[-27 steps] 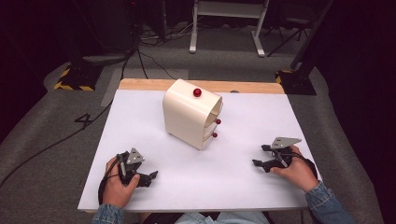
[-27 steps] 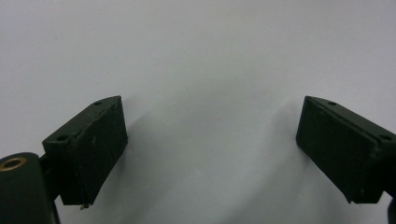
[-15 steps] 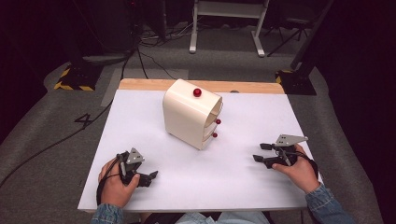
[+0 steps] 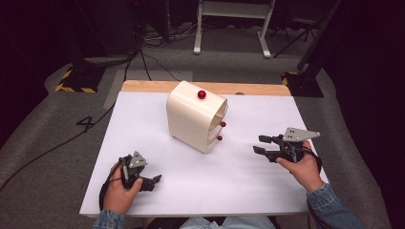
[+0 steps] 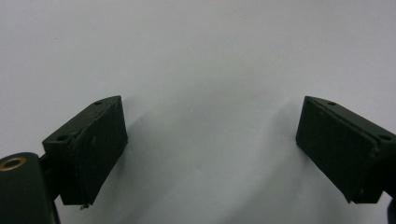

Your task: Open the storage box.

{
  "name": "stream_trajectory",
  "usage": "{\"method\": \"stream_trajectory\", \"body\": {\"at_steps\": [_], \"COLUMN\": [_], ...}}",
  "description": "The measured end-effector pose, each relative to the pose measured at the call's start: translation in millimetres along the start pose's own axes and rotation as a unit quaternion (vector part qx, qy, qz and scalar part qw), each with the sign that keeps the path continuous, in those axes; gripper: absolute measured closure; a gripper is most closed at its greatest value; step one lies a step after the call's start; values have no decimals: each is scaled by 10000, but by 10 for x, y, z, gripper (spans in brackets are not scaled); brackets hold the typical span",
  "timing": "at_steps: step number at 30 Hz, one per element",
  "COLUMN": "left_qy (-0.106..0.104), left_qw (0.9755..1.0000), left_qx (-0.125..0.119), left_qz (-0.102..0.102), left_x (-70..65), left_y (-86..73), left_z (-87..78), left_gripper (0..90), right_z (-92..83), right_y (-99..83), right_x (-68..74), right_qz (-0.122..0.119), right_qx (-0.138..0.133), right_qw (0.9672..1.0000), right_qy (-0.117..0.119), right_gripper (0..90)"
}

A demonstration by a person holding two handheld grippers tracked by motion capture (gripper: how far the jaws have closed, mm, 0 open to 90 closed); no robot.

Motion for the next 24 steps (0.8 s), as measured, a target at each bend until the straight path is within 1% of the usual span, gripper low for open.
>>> {"method": "stream_trajectory", "body": {"at_steps": [1, 3, 4, 5, 7, 8, 10, 11, 12, 16, 19, 21, 23, 24], "left_qy": [2, 3, 3, 3, 4, 4, 4, 4, 3, 2, 1, 2, -1, 1], "left_qw": [10000, 10000, 10000, 10000, 10000, 10000, 10000, 10000, 10000, 10000, 10000, 10000, 10000, 10000], "left_qx": [7, 5, 5, 7, 7, 7, 7, 7, 7, 6, 4, 7, 2, 0], "left_qz": [21, 21, 21, 21, 22, 21, 21, 21, 21, 17, 4, 14, -7, 5], "left_x": [2, 2, 2, 2, 2, 2, 2, 2, 3, 2, 0, 2, -1, 1], "left_y": [0, 0, 0, 0, 0, 0, 0, 0, 0, 0, 0, 0, -1, 0], "left_z": [-1, -1, -1, -1, -2, -1, -2, -2, -2, -1, -1, -1, 0, 0], "left_gripper": [90, 90, 90, 90, 90, 90, 90, 90, 90, 90, 90, 90, 90, 90], "right_z": [27, 63, 63, 115, 137, 203, 261, 261, 339, 483, 606, 689, 714, 795], "right_y": [61, 112, 112, 153, 164, 190, 203, 203, 218, 215, 181, 154, 143, 103], "right_x": [7, 15, 15, 25, 29, 35, 40, 40, 51, 67, 75, 88, 92, 108], "right_qz": [-26, -31, -31, -54, -46, 13, 11, 11, -6, 5, -17, -52, -54, 8], "right_qx": [-80, -166, -166, -219, -243, -269, -273, -273, -303, -324, -270, -244, -228, -185], "right_qw": [10000, 9998, 9998, 9996, 9995, 9993, 9993, 9993, 9991, 9987, 9987, 9987, 9988, 9987], "right_qy": [42, 105, 105, 170, 199, 256, 259, 259, 294, 400, 424, 445, 441, 480], "right_gripper": [465, 466, 466, 468, 473, 482, 486, 486, 489, 505, 507, 525, 538, 553]}}
Point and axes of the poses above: each handheld gripper's, and its own axes: z roughly forward along the jaws, y roughly out of its top, x roughly to its left, the point moved 4 cm from there along z, roughly forward along the jaws, and after that the axes turned 9 degrees about -x, right-handed, at the moved point
